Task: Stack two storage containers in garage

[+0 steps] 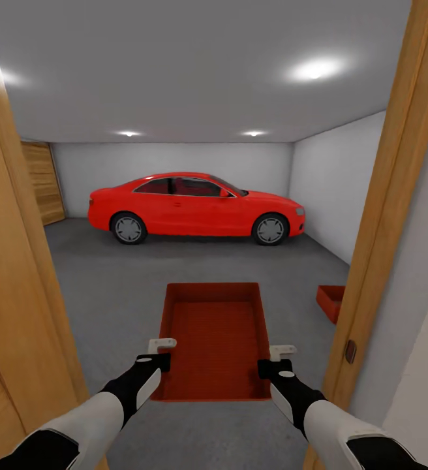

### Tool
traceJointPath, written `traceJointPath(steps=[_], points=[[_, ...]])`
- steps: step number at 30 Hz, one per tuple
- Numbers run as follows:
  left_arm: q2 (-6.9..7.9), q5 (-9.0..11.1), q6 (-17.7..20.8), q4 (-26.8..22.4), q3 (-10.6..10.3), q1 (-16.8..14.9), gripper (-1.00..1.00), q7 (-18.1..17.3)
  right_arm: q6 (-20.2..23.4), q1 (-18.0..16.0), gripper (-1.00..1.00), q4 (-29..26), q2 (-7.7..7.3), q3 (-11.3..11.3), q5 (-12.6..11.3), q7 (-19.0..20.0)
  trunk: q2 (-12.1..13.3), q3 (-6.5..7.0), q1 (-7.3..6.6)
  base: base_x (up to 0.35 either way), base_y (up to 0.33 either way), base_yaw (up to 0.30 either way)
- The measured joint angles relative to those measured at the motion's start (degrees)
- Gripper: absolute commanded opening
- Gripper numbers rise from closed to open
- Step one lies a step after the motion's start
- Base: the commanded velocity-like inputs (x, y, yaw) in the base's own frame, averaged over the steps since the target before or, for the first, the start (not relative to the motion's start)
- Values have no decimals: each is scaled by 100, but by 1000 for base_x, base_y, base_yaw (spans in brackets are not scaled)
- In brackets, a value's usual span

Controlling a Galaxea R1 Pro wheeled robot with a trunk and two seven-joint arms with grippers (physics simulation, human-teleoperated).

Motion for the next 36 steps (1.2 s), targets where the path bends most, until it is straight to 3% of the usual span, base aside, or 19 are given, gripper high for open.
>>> traceJointPath(steps=[7, 36], points=[[-3, -4, -25, 19, 14, 0, -100, -11, -3, 0, -100, -1, 0, 11, 0, -6, -1, 0, -3, 172, 0, 0], [-7, -5, -35, 45, 28, 0, -100, -18, 6, 0, -100, 6, 0, 18, 0, -9, -1, 0, -3, 320, 0, 28]])
